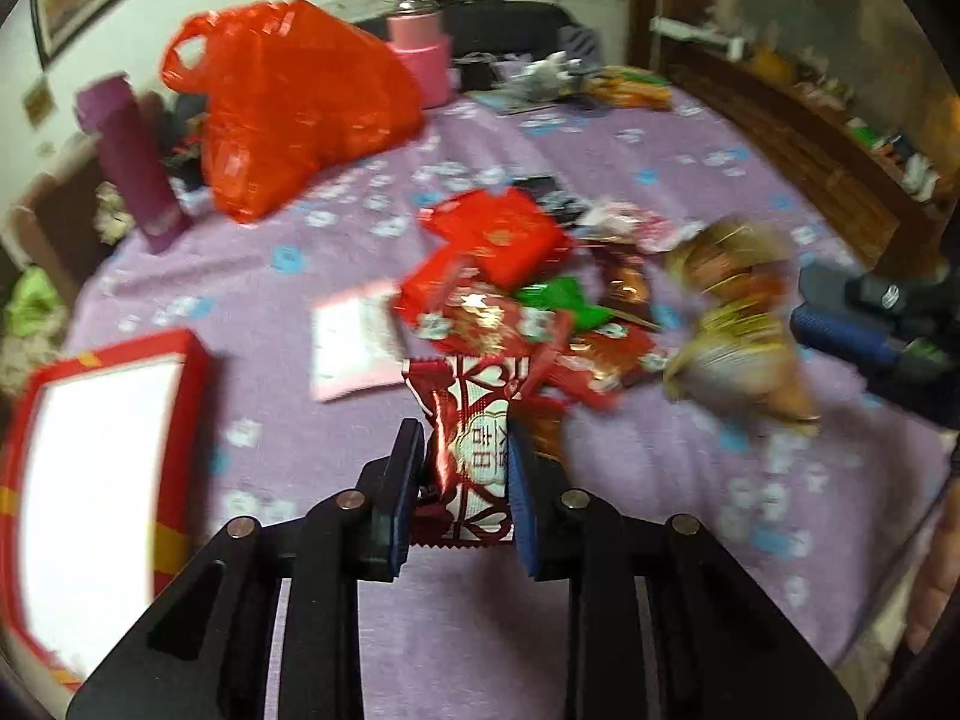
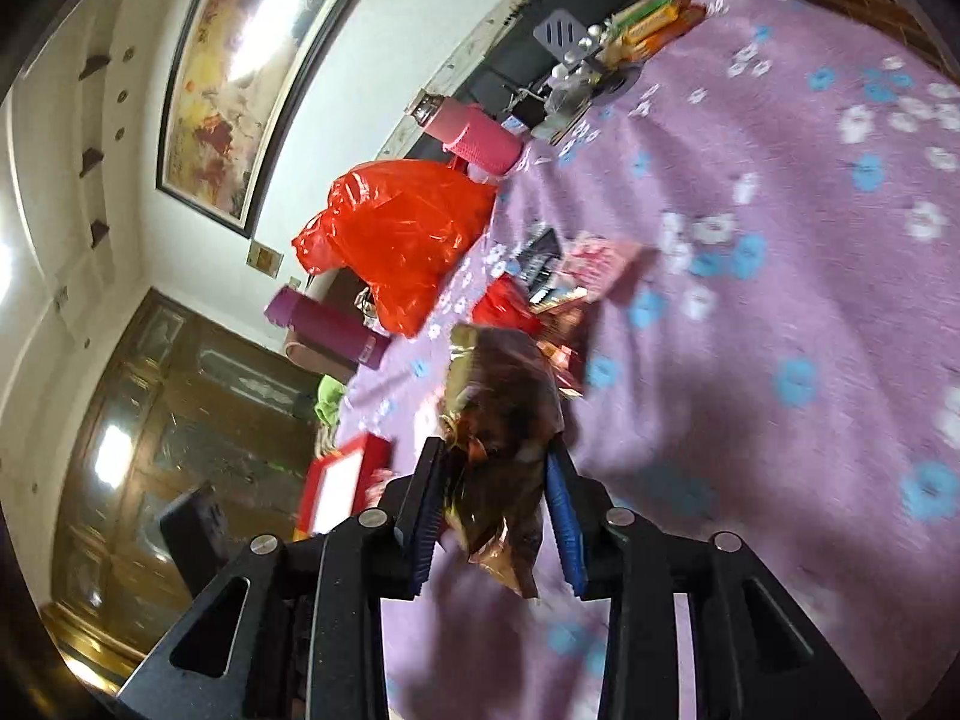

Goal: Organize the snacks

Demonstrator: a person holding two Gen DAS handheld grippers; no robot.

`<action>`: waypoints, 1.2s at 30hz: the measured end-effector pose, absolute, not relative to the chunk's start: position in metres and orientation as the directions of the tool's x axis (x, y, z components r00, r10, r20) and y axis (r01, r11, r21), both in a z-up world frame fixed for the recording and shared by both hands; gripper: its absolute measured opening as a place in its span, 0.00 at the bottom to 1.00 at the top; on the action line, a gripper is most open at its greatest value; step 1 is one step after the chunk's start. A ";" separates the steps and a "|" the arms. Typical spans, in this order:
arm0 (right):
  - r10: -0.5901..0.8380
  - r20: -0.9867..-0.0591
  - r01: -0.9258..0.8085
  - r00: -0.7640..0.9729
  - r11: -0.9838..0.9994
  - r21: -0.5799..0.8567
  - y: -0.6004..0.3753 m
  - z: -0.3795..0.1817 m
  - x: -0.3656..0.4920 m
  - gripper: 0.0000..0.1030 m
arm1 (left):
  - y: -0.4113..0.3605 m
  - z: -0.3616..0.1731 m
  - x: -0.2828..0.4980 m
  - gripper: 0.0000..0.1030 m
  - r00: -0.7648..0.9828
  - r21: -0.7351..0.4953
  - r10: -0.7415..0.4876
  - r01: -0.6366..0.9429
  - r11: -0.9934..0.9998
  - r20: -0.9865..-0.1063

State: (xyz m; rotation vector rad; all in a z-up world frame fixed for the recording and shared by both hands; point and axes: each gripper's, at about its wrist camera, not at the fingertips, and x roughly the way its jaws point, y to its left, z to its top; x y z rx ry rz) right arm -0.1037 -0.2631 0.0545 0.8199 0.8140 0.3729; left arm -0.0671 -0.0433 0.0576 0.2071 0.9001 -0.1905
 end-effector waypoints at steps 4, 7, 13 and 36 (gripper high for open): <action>0.482 -0.561 0.005 0.673 0.755 0.655 -0.248 0.063 -0.103 0.68 | -0.037 0.063 -0.087 0.65 0.702 0.224 0.025 0.193 0.955 -0.711; 0.446 -0.590 0.017 0.673 0.788 0.616 -0.251 0.054 -0.113 0.68 | -0.028 0.069 -0.095 0.72 0.741 0.228 0.052 0.139 0.964 -0.670; 0.430 -0.629 0.016 0.648 0.817 0.576 -0.244 0.046 -0.119 0.68 | -0.022 0.083 -0.103 0.80 0.773 0.207 0.057 0.097 0.973 -0.632; 0.232 -0.831 0.096 0.506 0.942 0.322 -0.229 0.023 -0.061 0.40 | -0.021 0.060 -0.066 0.81 0.587 0.120 0.021 0.130 0.984 -0.810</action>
